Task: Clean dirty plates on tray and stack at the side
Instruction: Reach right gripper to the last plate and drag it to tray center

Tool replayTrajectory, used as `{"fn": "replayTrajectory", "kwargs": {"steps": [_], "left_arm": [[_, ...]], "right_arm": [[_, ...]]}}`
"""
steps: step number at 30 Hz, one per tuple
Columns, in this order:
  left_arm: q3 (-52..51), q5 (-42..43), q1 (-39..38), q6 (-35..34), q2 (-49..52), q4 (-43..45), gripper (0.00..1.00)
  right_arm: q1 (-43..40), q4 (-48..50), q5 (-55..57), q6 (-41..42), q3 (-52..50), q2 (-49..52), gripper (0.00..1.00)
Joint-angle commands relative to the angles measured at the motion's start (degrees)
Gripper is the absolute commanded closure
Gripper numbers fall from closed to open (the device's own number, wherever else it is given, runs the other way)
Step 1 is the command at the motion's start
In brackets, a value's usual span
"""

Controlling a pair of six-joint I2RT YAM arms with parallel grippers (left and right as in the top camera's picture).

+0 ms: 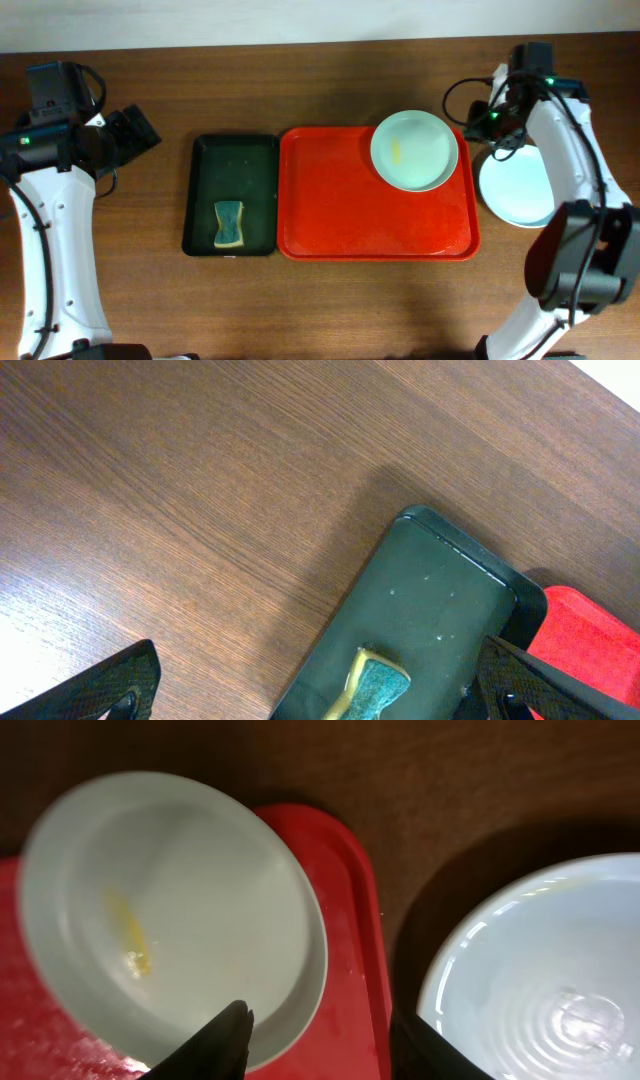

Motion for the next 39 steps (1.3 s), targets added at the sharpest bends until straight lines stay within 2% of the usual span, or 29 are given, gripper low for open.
{"fn": "replayTrajectory", "kwargs": {"steps": [1,10,19,28,29,31,34,39], "left_arm": [[0.00,-0.02,0.17,-0.57,0.17,-0.07,0.01],[0.00,-0.02,0.17,-0.55,0.17,-0.07,0.01],[0.00,-0.02,0.17,-0.57,0.17,-0.07,0.01],[0.00,0.00,0.17,-0.57,0.17,-0.07,0.01],[0.00,-0.02,0.17,-0.57,0.17,-0.07,0.01],[0.00,-0.02,0.17,-0.57,0.17,-0.07,0.01],[0.00,-0.02,0.17,-0.57,0.17,-0.07,0.01],[0.00,-0.02,0.17,-0.57,0.17,-0.07,0.01]], "right_arm": [[0.48,0.94,-0.31,-0.83,-0.28,4.70,0.54],[0.52,1.73,-0.55,-0.81,-0.28,9.66,0.56],[0.52,1.66,-0.76,-0.79,-0.87,10.47,0.71],[0.52,4.22,-0.98,-0.76,-4.57,10.47,0.71],[0.52,4.33,-0.98,-0.79,-4.72,10.47,0.76],[0.52,4.48,-0.98,-0.74,-4.72,10.47,0.96],[0.52,4.37,-2.95,-0.28,-4.72,10.47,0.96],[1.25,1.49,-13.77,0.35,-4.72,10.40,0.96]]}}
